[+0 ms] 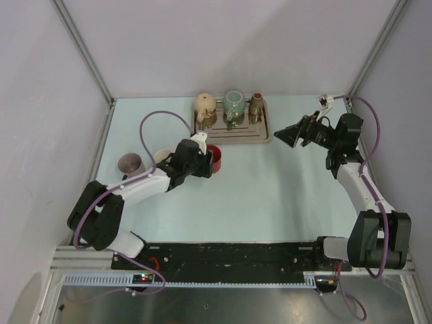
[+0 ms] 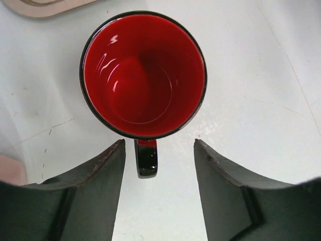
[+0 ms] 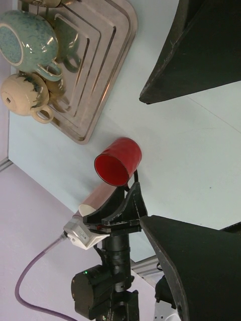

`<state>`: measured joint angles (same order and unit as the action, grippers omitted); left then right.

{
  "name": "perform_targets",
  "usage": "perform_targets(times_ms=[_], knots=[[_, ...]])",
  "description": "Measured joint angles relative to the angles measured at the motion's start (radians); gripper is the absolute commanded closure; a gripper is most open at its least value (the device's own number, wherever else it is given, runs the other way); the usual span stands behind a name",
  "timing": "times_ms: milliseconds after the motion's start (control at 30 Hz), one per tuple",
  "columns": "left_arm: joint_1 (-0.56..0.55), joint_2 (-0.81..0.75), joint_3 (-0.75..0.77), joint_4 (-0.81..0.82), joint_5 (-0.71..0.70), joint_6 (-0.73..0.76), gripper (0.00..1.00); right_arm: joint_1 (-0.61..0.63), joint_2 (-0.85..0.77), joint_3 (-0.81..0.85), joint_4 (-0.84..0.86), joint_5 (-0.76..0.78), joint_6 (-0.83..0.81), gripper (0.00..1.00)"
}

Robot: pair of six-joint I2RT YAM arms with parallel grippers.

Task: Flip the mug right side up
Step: Place the cup at the center of the board, then turn over the cup on the tray.

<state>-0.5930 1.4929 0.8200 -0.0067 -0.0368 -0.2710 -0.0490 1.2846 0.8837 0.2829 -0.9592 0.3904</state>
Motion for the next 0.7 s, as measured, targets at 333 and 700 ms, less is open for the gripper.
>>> perform_targets(times_ms=[333,700], knots=[[-0.001,-0.112,-0.022,0.009,0.018,0.038,0.03,-0.002,0.0,-0.001,0.0,0.0,0.002,0.01],[0.016,-0.152,0.036,-0.021,-0.008,0.101,0.0,-0.008,0.0,-0.001,0.001,-0.005,0.002,0.01]])
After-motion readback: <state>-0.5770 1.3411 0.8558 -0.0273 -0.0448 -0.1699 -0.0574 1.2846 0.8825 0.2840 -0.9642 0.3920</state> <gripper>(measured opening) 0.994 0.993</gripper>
